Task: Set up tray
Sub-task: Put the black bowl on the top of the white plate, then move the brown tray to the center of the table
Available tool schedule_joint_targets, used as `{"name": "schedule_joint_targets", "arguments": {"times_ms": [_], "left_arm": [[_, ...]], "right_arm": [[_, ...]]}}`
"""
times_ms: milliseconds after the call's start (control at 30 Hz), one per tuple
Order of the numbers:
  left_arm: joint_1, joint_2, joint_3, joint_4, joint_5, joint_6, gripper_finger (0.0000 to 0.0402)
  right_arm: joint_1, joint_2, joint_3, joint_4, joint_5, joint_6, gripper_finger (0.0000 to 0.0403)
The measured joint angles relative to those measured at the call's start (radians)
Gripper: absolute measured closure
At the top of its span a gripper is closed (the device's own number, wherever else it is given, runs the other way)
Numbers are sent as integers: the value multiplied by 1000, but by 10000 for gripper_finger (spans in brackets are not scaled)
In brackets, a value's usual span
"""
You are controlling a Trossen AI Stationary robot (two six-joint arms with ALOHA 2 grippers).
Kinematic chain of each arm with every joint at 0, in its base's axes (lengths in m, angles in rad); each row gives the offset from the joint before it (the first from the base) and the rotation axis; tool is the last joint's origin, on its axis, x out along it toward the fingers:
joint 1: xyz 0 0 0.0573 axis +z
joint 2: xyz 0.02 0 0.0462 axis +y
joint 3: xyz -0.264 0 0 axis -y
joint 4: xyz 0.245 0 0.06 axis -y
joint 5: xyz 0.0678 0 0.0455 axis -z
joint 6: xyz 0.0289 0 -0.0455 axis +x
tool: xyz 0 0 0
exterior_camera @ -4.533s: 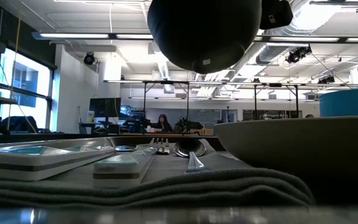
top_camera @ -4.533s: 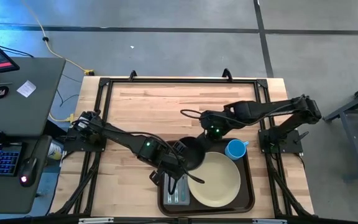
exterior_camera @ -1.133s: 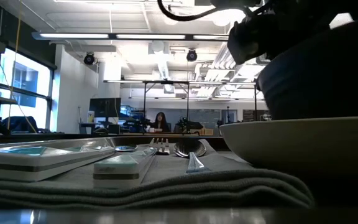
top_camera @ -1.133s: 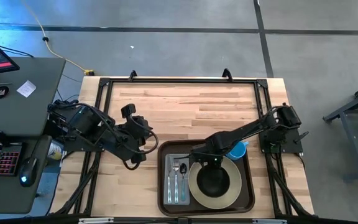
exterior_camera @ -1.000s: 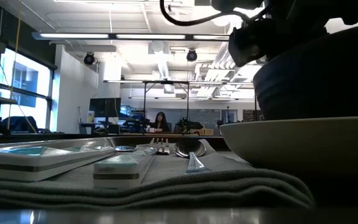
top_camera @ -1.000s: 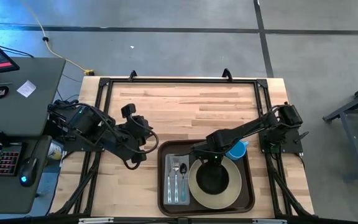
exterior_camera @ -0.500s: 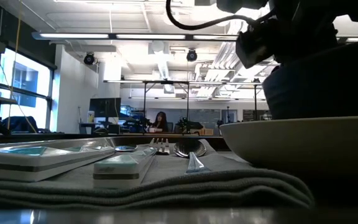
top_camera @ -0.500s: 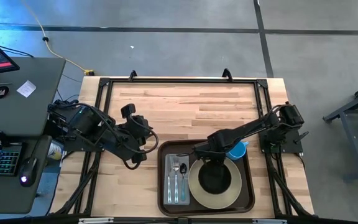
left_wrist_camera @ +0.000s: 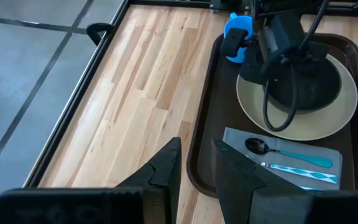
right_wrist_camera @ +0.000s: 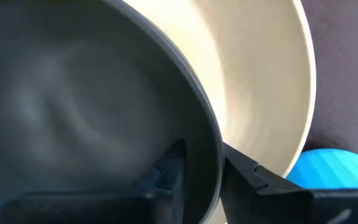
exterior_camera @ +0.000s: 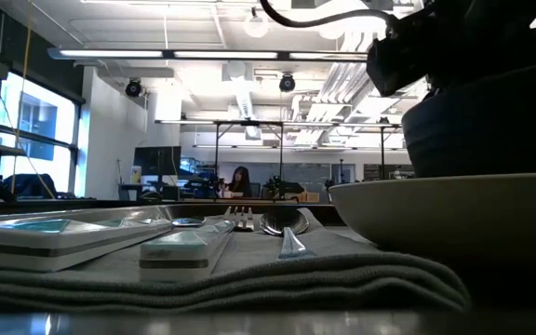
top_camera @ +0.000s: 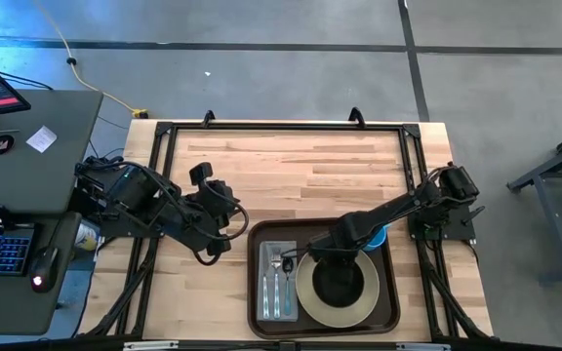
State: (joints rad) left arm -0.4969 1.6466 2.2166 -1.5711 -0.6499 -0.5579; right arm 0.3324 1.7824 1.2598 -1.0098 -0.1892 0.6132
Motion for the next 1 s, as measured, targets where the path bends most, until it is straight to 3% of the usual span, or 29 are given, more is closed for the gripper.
{"name": "schedule_joint_targets", "arguments": {"times_ms": [267, 500, 733, 1000], "left_arm": [[0, 0, 0, 0, -1, 0, 282], [30, 6, -3, 2, 1, -4, 282], [177, 7, -103, 4, 152, 24, 282], [335, 9, -396, 160, 410, 247, 282]], "right_arm": [[10, -13, 0, -33, -4, 46, 313], [9, -133, 0, -39, 23, 122, 298], [9, -292, 0, -41, 61, 237, 285], [38, -493, 0, -31, 200, 422, 286]]}}
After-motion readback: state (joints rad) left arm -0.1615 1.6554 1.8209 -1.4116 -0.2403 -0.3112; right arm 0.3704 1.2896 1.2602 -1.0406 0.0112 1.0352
